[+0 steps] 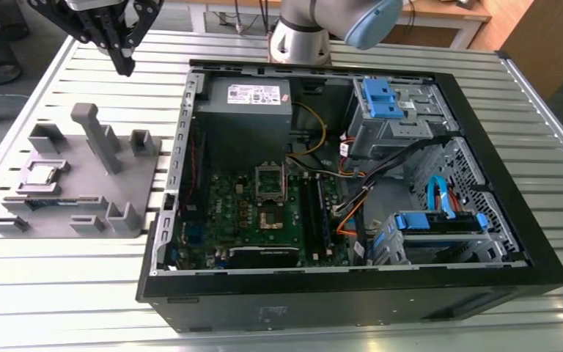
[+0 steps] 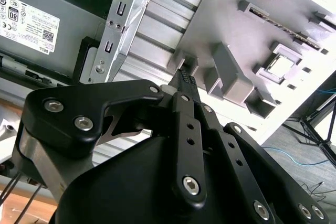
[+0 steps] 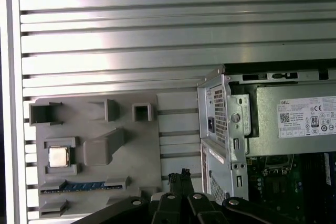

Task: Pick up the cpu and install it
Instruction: 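Reach for the cpu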

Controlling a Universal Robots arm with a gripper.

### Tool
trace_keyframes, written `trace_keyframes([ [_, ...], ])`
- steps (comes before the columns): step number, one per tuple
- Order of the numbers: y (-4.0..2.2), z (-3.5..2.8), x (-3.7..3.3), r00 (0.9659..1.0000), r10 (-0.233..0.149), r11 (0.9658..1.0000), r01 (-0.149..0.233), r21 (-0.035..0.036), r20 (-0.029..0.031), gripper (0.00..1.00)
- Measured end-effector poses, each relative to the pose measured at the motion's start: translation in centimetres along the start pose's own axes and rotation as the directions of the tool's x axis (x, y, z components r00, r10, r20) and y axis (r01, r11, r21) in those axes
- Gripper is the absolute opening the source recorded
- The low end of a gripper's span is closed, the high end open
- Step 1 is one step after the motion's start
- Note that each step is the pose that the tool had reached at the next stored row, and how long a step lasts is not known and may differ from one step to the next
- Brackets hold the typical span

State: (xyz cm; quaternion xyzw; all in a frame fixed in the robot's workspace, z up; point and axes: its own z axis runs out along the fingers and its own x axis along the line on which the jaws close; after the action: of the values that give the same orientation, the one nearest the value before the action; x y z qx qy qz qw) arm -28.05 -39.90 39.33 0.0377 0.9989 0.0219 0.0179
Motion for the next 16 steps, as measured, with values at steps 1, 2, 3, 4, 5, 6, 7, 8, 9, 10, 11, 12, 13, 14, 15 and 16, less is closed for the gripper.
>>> trace_keyframes([
  [1,0.00,0.00,0.07,1.0000,0.000,1.0000,0.000,0.0000,0.0000,0.11],
  [2,-0.01,0.00,0.15,1.0000,0.000,1.0000,0.000,-0.0001,0.0001,0.11],
  [3,-0.01,-0.01,0.23,1.0000,0.000,1.0000,0.000,0.0000,0.0001,0.11],
  [4,-0.02,-0.01,0.31,1.0000,0.000,1.0000,0.000,-0.0001,0.0002,0.11],
  [5,-0.03,-0.01,0.40,1.0000,0.000,1.0000,0.000,-0.0001,0.0003,0.11],
  [6,-0.03,-0.02,0.48,1.0000,0.000,1.0000,0.000,-0.0001,0.0003,0.11],
  [7,-0.04,-0.02,0.57,1.0000,0.000,1.0000,0.000,-0.0001,0.0004,0.11],
  [8,-0.05,-0.02,0.65,1.0000,0.000,1.0000,0.000,-0.0001,0.0005,0.11],
  [9,-0.05,-0.02,0.73,1.0000,0.000,1.0000,0.000,-0.0001,0.0005,0.11],
  [10,-0.06,-0.03,0.81,1.0000,0.000,1.0000,0.000,-0.0001,0.0005,0.11],
  [11,-0.07,-0.03,0.90,1.0000,0.000,1.0000,0.000,-0.0001,0.0006,0.11],
  [12,-0.07,-0.03,0.99,1.0000,0.000,1.0000,0.000,-0.0001,0.0007,0.11],
  [13,-0.08,-0.04,1.07,1.0000,0.000,1.0000,0.000,-0.0001,0.0007,0.11],
  [14,-0.08,-0.04,1.16,1.0000,0.000,1.0000,0.000,-0.0002,0.0008,0.11],
  [15,-0.09,-0.04,1.24,1.0000,0.000,1.0000,0.000,-0.0001,0.0009,0.11],
  [16,-0.10,-0.05,1.33,1.0000,0.000,1.0000,0.000,-0.0001,0.0009,0.11],
])
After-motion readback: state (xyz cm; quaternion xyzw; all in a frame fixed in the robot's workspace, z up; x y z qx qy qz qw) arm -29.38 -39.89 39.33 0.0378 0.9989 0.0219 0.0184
